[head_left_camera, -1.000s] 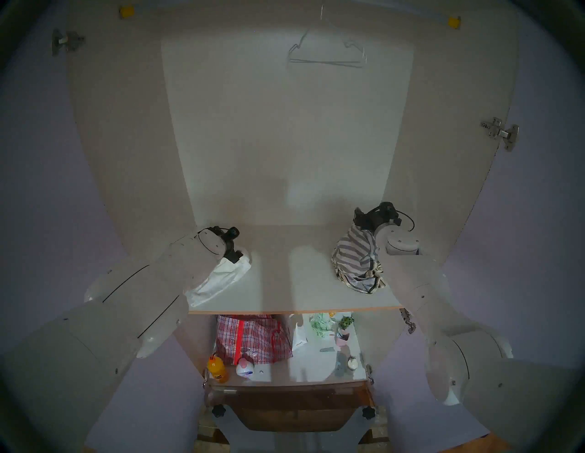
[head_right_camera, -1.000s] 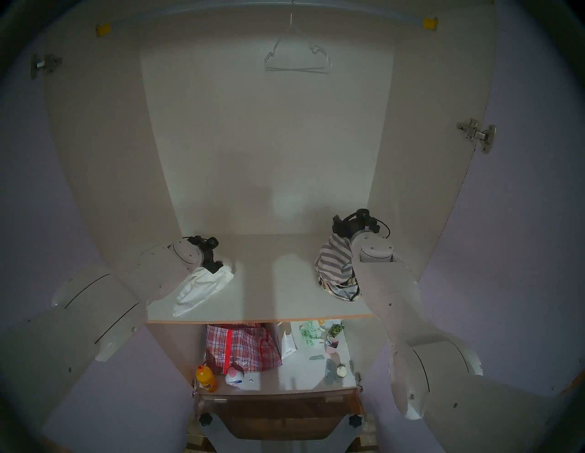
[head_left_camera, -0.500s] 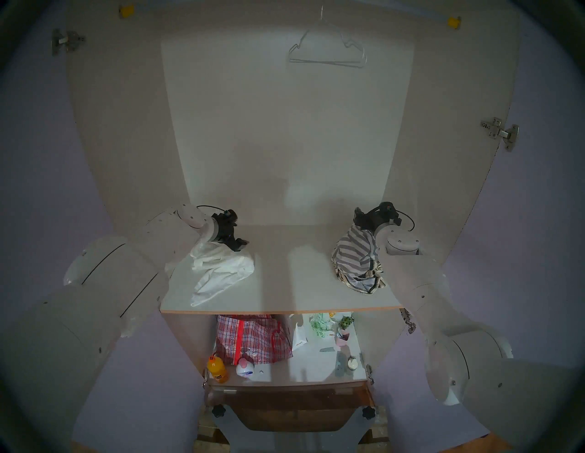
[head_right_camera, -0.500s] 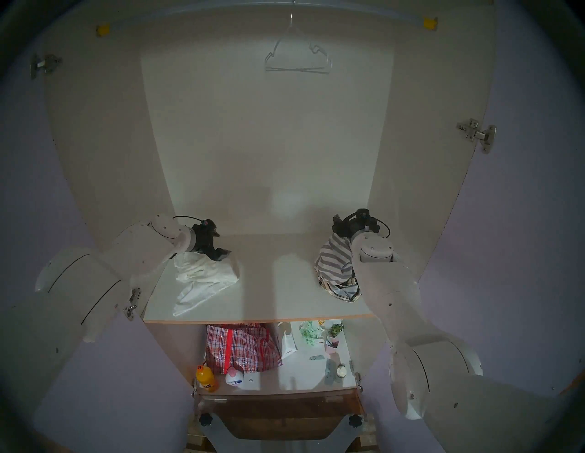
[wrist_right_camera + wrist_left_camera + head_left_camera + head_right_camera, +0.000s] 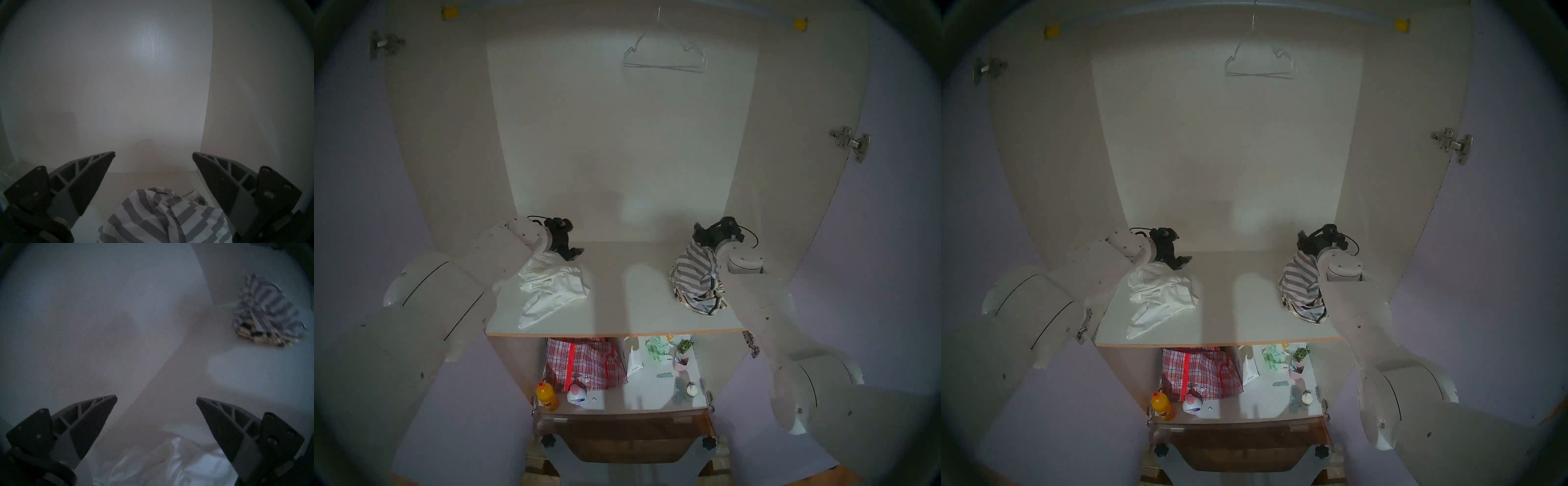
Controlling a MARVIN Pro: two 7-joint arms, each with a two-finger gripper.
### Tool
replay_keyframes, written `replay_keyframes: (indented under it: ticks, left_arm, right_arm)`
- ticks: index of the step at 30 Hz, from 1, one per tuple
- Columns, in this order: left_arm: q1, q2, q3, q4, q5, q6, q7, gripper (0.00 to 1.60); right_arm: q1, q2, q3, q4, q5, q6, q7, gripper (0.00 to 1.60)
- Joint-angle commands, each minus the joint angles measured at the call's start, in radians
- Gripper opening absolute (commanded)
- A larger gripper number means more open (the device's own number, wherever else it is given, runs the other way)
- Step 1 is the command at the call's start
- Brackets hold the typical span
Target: Sort tops into two piles: light colors and dark colors
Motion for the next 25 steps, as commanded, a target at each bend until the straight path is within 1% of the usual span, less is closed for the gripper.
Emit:
replay_keyframes:
  ticks: [1, 4, 5, 6, 7, 8, 9, 10, 11, 12, 14, 15, 16, 17, 20, 25]
  left_arm:
    - [-0.019, -0.039, -0.085, 0.018, -0.065, 0.015, 0.123, 1.60]
    - [-0.010, -0.059, -0.123, 0.028, -0.082, -0.001, 0.223, 1.60]
    - [-0.010, -0.064, -0.149, 0.030, -0.098, -0.003, 0.255, 1.60]
    - [-0.005, -0.075, -0.161, 0.027, -0.094, -0.014, 0.340, 1.60]
    - [-0.005, -0.075, -0.161, 0.027, -0.094, -0.014, 0.340, 1.60]
    - [-0.009, -0.074, -0.181, 0.030, -0.098, -0.019, 0.342, 1.60]
    - [-0.010, -0.082, -0.207, 0.032, -0.105, -0.015, 0.391, 1.60]
    - [-0.013, -0.081, -0.209, 0.031, -0.099, -0.019, 0.399, 1.60]
    - [-0.010, -0.087, -0.213, 0.031, -0.089, -0.026, 0.453, 1.60]
    - [-0.011, -0.092, -0.227, 0.031, -0.089, -0.025, 0.481, 1.60]
    - [-0.009, -0.095, -0.230, 0.028, -0.078, -0.035, 0.520, 1.60]
    - [-0.009, -0.095, -0.230, 0.028, -0.078, -0.035, 0.520, 1.60]
    - [-0.007, -0.100, -0.226, 0.028, -0.074, -0.040, 0.560, 1.60]
    - [-0.007, -0.100, -0.226, 0.028, -0.074, -0.040, 0.560, 1.60]
    - [-0.004, -0.107, -0.216, 0.028, -0.066, -0.045, 0.625, 1.60]
    - [-0.004, -0.108, -0.210, 0.031, -0.063, -0.050, 0.636, 1.60]
  right_arm:
    - [-0.006, -0.018, -0.018, -0.070, -0.003, -0.047, 0.024, 1.60]
    - [-0.038, -0.022, -0.030, -0.112, -0.002, -0.066, 0.043, 1.60]
    - [-0.048, -0.023, -0.034, -0.126, -0.002, -0.072, 0.049, 1.60]
    - [-0.062, -0.022, -0.037, -0.145, -0.001, -0.079, 0.055, 1.60]
    - [-0.062, -0.022, -0.037, -0.145, -0.001, -0.079, 0.055, 1.60]
    - [-0.068, -0.023, -0.039, -0.154, 0.001, -0.084, 0.060, 1.60]
    - [-0.075, -0.024, -0.040, -0.165, 0.004, -0.092, 0.061, 1.60]
    - [-0.081, -0.026, -0.038, -0.175, 0.006, -0.096, 0.060, 1.60]
    - [-0.086, -0.027, -0.038, -0.183, 0.009, -0.101, 0.063, 1.60]
    - [-0.088, -0.031, -0.033, -0.186, 0.016, -0.104, 0.064, 1.60]
    - [-0.095, -0.029, -0.034, -0.201, 0.006, -0.116, 0.050, 1.60]
    - [-0.095, -0.029, -0.034, -0.201, 0.006, -0.116, 0.050, 1.60]
    - [-0.102, -0.029, -0.034, -0.210, 0.006, -0.122, 0.049, 1.60]
    - [-0.102, -0.029, -0.034, -0.210, 0.006, -0.122, 0.049, 1.60]
    - [-0.112, -0.028, -0.033, -0.223, 0.006, -0.131, 0.047, 1.60]
    - [-0.119, -0.028, -0.032, -0.233, 0.005, -0.136, 0.044, 1.60]
